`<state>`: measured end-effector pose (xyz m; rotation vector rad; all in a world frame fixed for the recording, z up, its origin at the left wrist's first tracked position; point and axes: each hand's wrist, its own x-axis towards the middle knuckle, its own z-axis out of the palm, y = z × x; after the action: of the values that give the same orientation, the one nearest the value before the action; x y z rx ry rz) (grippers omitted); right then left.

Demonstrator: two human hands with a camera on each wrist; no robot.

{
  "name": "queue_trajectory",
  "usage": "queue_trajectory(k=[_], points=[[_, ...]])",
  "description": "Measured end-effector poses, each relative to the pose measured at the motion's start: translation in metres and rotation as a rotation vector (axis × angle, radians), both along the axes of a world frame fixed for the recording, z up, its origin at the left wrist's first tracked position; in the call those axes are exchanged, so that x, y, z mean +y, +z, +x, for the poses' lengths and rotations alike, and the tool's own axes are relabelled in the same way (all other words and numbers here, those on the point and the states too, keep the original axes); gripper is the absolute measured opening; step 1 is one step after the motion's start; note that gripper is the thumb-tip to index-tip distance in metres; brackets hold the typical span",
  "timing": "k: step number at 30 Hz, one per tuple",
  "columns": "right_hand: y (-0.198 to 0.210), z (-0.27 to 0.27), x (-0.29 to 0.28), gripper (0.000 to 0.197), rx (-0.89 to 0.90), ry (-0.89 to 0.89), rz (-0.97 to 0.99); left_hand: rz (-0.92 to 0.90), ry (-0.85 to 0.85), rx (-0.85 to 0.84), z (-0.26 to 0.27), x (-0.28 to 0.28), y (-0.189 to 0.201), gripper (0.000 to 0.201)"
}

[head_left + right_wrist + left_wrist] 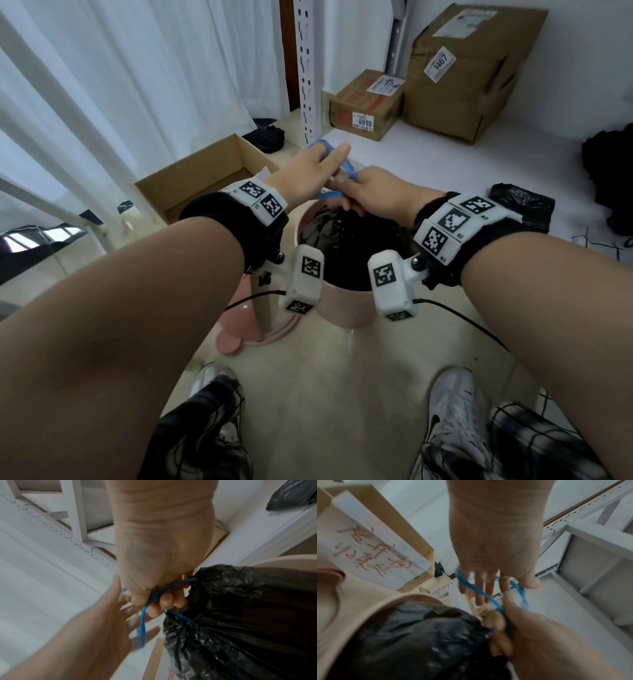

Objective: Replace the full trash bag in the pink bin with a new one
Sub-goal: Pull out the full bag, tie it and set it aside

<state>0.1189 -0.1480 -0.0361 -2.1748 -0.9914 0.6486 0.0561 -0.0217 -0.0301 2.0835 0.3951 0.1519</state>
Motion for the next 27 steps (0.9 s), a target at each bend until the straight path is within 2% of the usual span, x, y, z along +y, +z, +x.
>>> queue_trajectory(k=[2, 4, 6, 8, 10, 12, 13, 15, 17, 19, 20, 21, 22, 25, 27], points=[[-0.004, 0.009, -0.005, 0.052, 0.059, -0.105, 0.059, 0.121, -0.044, 0.010, -0.006, 0.006, -0.005, 0.041], [-0.009, 0.016, -0.010, 0.051, 0.117, -0.197, 0.111, 0.187, -0.138, 0.044, -0.009, 0.009, -0.006, 0.029], [-0.011, 0.022, -0.013, 0.049, 0.197, -0.256, 0.152, 0.303, -0.150, 0.014, -0.010, 0.011, -0.003, 0.023], [-0.010, 0.025, -0.016, 0.042, 0.276, -0.280, 0.220, 0.445, -0.050, -0.106, -0.008, 0.014, 0.000, 0.021], [-0.008, 0.029, -0.017, 0.034, 0.334, -0.293, 0.293, 0.467, 0.108, -0.241, -0.008, 0.021, 0.000, 0.016], [-0.008, 0.030, -0.017, 0.029, 0.382, -0.308, 0.348, 0.430, 0.232, -0.302, -0.008, 0.025, -0.004, 0.014], [-0.007, 0.030, -0.017, 0.027, 0.413, -0.323, 0.377, 0.411, 0.243, -0.262, -0.008, 0.023, -0.006, 0.017], [-0.005, 0.028, -0.014, 0.023, 0.469, -0.348, 0.442, 0.311, 0.087, -0.081, -0.005, 0.009, -0.009, 0.021], [-0.001, 0.025, -0.010, 0.017, 0.516, -0.352, 0.496, 0.117, -0.095, 0.058, -0.002, -0.011, -0.011, 0.026], [0.001, 0.024, -0.008, 0.013, 0.564, -0.345, 0.547, 0.016, -0.133, 0.049, 0.005, -0.024, -0.015, 0.020], [0.001, 0.024, -0.008, 0.013, 0.564, -0.345, 0.566, 0.009, -0.102, 0.027, 0.008, -0.026, -0.015, 0.010], [0.001, 0.025, -0.010, 0.012, 0.538, -0.355, 0.575, -0.001, -0.045, 0.010, 0.011, -0.026, -0.015, 0.012], [0.001, 0.026, -0.012, 0.012, 0.499, -0.372, 0.580, -0.036, 0.021, -0.008, 0.013, -0.025, -0.014, 0.019], [-0.002, 0.031, -0.023, 0.021, 0.481, -0.425, 0.599, -0.290, 0.177, -0.063, 0.011, -0.018, -0.008, 0.033], [0.001, 0.031, -0.031, 0.010, 0.449, -0.401, 0.525, -0.395, 0.242, -0.115, 0.007, -0.011, -0.005, 0.039]])
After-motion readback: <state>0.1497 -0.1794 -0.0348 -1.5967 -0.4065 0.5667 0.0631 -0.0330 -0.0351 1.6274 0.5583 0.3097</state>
